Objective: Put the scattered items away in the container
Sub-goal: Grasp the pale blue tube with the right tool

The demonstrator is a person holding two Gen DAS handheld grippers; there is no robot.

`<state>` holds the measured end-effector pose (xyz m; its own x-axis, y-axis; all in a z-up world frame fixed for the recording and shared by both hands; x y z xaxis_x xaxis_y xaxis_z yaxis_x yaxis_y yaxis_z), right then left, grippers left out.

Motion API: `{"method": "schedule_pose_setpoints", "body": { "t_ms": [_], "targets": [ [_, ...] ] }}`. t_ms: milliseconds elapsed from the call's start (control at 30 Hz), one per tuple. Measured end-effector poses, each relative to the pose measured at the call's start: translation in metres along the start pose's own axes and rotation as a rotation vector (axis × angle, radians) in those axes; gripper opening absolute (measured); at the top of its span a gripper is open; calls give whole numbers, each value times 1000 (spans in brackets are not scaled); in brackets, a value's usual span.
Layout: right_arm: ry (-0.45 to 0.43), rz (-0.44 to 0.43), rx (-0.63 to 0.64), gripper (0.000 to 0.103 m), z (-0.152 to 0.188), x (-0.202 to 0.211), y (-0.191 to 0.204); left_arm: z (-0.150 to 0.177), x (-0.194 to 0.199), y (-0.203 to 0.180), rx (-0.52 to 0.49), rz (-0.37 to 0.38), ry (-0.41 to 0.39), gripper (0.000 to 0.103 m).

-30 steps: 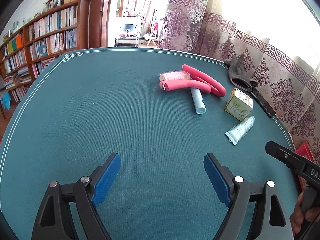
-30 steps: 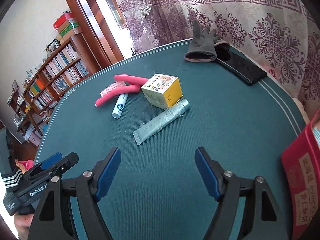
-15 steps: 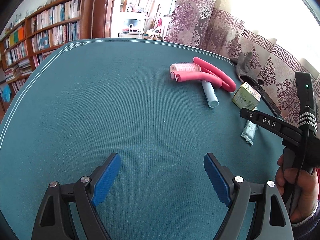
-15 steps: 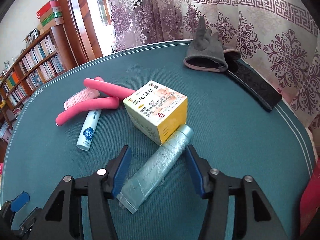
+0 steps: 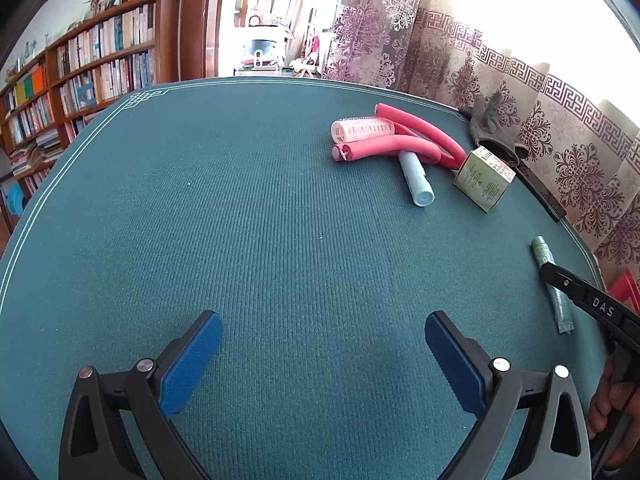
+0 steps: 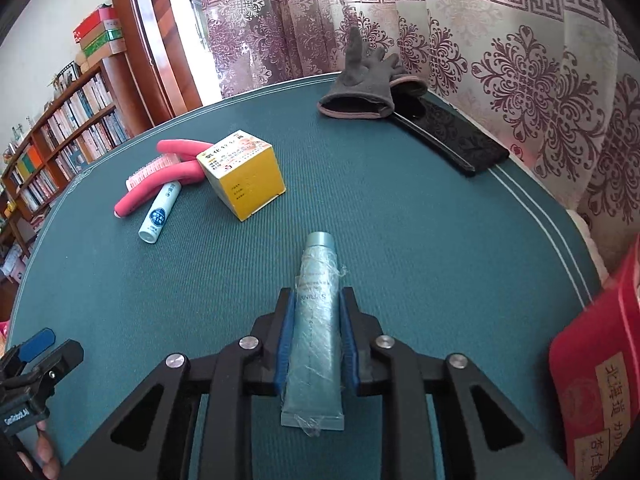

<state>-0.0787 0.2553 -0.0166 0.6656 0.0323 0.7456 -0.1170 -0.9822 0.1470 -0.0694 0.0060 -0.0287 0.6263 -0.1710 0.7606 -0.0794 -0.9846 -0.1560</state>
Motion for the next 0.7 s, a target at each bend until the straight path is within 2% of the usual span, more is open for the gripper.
{"method": "schedule_pose_setpoints", "body": {
  "t_ms": [367, 633, 700],
  "targets": [
    [-19, -41, -27, 24, 13, 15, -15, -7, -8, -22, -50, -9, 28, 102],
    [-29, -91, -64, 25, 14, 15, -20, -43, -29, -48, -118, -28, 5, 101],
    [-30, -104, -73, 25, 14, 15, -21, -54, -38, -54, -128, -44, 0, 95]
  ]
}}
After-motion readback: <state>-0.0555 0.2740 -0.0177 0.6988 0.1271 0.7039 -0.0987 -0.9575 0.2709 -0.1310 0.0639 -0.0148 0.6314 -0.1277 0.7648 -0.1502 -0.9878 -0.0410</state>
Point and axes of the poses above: each gripper's, at about its wrist camera, not at the fingertips, and x roughly against the way its jaws point, y to its left, z to its underside, the point moved 5 cm from there along -x, roughly the way its jaws point, and after that the axes turned 1 degree about y, right-handed, at the moved point
